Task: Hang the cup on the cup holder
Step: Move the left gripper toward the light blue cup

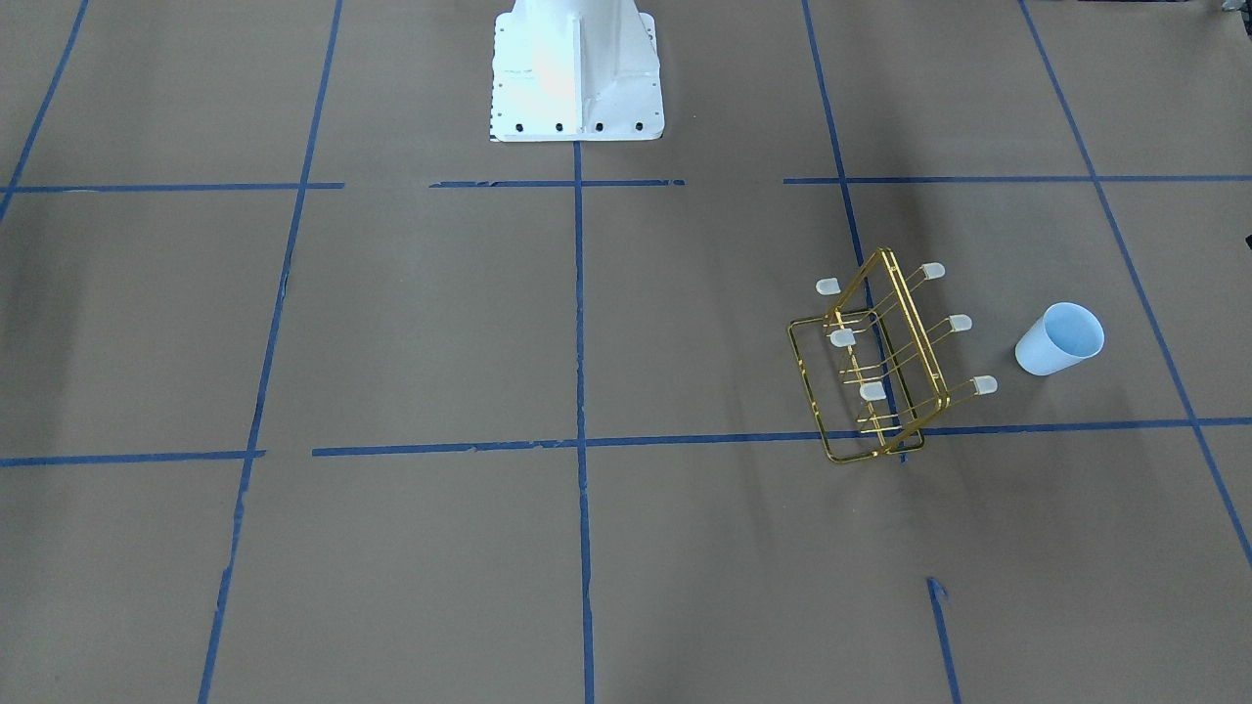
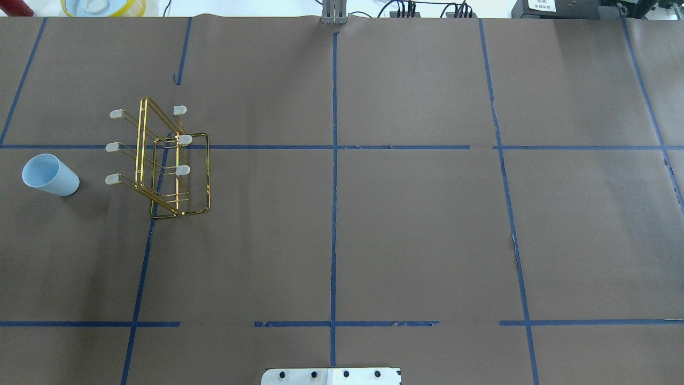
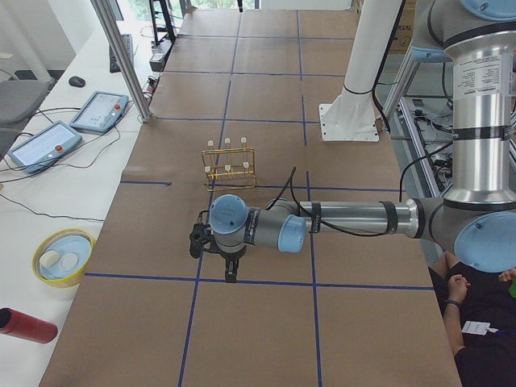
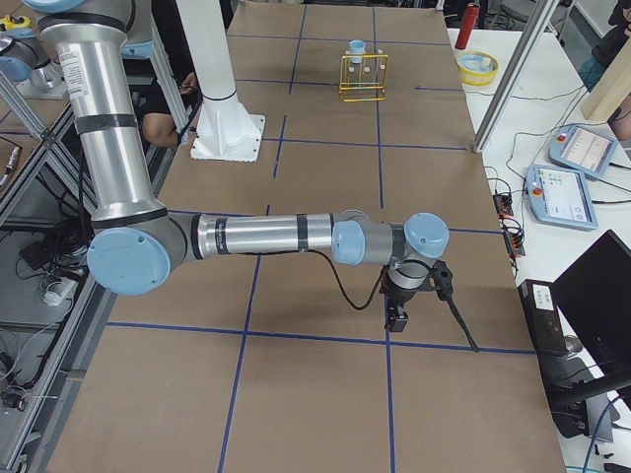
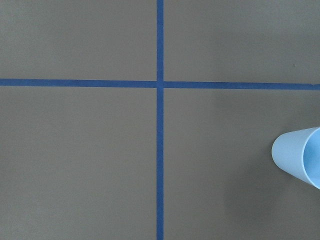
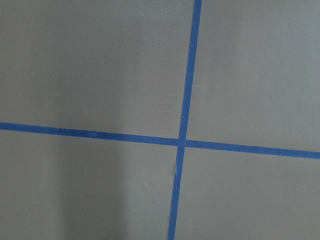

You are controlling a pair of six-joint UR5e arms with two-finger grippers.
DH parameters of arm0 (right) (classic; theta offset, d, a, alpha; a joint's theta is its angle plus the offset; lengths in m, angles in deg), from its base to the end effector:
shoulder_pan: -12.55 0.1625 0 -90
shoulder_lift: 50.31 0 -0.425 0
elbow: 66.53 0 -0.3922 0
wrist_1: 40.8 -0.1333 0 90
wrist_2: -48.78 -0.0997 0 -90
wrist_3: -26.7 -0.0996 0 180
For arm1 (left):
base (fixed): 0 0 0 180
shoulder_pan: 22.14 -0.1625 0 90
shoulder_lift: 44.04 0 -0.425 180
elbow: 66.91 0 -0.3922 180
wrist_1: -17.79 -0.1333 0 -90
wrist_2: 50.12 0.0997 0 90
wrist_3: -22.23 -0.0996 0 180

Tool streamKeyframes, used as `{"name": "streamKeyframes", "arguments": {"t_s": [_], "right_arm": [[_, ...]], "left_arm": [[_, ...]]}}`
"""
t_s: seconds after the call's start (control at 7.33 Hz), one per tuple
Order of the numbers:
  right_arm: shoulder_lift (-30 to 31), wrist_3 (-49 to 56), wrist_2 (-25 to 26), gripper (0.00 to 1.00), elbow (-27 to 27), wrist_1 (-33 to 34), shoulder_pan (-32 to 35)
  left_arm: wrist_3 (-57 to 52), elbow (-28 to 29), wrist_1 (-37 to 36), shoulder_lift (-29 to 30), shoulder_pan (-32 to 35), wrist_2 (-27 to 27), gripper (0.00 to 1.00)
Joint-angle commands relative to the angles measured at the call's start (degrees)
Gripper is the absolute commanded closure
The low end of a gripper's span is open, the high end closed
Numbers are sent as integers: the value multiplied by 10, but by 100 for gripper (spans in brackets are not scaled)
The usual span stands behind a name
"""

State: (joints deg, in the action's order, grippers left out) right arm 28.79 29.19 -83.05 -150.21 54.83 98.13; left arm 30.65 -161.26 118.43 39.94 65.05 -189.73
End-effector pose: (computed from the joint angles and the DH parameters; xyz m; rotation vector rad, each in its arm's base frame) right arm 0.0228 -0.5731 0.6245 -0.0298 -0.7300 -0.1085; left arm -0.0350 -0.4583 0.6448 0.0614 0.8741 -0.0238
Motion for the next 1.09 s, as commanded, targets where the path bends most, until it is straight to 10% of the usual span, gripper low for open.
{"name": "streamKeyframes", "arguments": {"t_s": [0.0,0.55,0.95], "right_arm": [[0,1,0,0,0,0,0],[0,1,0,0,0,0,0],[0,0,0,0,0,0,0]], "left_arm": [[0,3,-1,6,-1,0,0],[-4,10,8,11,-5,1,0],[-2,17,292,-26,-6,149,3]]}}
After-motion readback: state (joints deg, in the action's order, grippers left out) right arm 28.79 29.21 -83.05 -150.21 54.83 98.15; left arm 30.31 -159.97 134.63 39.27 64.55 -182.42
